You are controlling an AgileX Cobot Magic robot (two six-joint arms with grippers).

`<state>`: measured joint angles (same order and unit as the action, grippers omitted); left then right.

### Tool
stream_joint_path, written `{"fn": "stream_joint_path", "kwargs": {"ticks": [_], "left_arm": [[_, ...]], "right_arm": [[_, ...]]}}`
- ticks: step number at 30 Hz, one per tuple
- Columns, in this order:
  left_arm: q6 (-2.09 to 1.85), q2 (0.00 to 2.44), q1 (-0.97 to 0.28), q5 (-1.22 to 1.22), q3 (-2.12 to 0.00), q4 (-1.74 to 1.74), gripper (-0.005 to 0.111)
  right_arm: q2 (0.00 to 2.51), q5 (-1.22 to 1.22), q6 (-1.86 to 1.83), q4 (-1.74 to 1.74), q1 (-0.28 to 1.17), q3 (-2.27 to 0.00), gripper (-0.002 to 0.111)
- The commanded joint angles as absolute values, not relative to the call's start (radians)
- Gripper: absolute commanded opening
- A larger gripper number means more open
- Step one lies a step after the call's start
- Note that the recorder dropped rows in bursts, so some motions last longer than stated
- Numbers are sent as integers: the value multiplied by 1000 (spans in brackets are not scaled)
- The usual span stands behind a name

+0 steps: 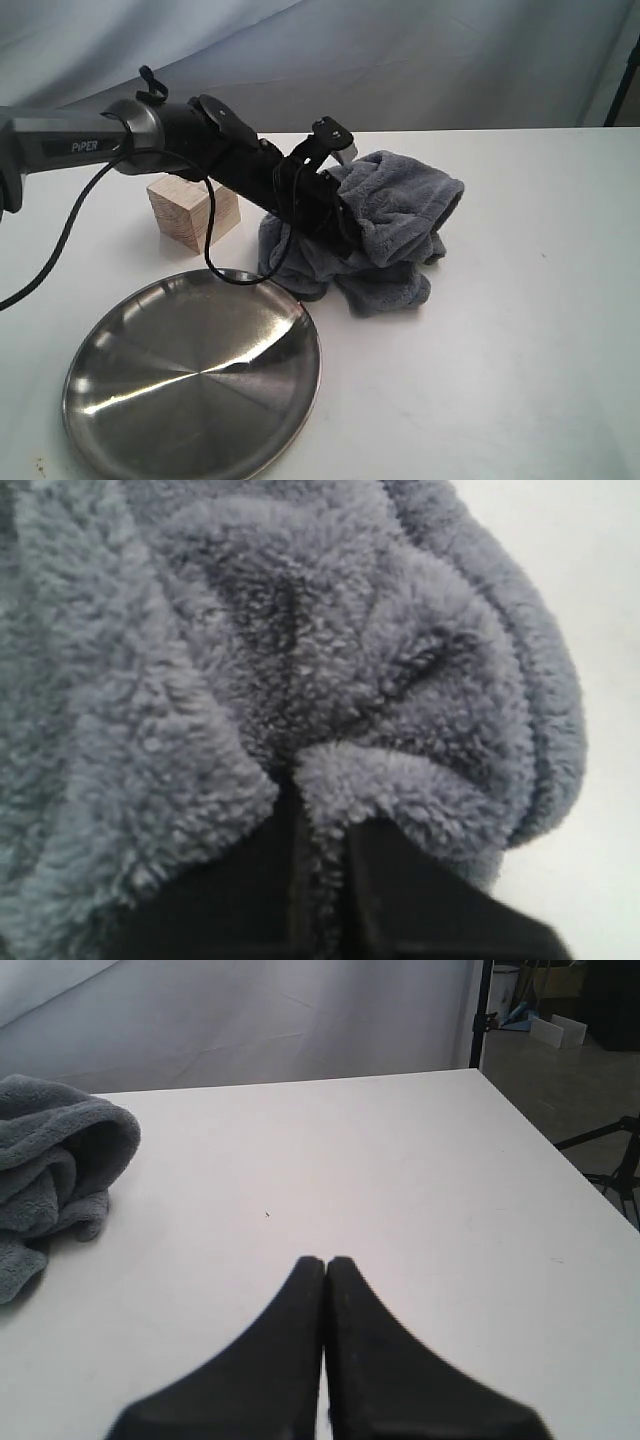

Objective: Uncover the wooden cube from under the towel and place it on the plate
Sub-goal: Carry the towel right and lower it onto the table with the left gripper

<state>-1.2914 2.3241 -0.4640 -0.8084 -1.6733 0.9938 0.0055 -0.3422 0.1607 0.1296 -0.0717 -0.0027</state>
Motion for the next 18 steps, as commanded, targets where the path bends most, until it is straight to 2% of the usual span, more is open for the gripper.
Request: {"fn": "stream_joint_path", "kwargs": {"ticks": [1,2,3,4,6,7,18], "left_arm": [[-1275,2328,-464,-839,-1677,948,27],[-1275,2328,-464,-844,-1677,948,45],[-1275,2328,-464,-844,-1677,955,57],[-1273,2328,-464,-844,-1677,976,80],[-1244,2328,-464,-852,-1677,1002,100],[-1230,2328,-464,-869,-1677,1010,105],[-1201,2315,-464,-1085,-1677,1001,104]], "right_arm": [[0,-341,165,128,-80,0,0],[0,-341,165,128,-80,0,0],[0,-341,165,128,-80,0,0],[0,-341,165,128,-80,0,0],[0,-341,165,128,-80,0,0],[0,-341,165,128,-80,0,0],[0,-341,165,128,-80,0,0]]}}
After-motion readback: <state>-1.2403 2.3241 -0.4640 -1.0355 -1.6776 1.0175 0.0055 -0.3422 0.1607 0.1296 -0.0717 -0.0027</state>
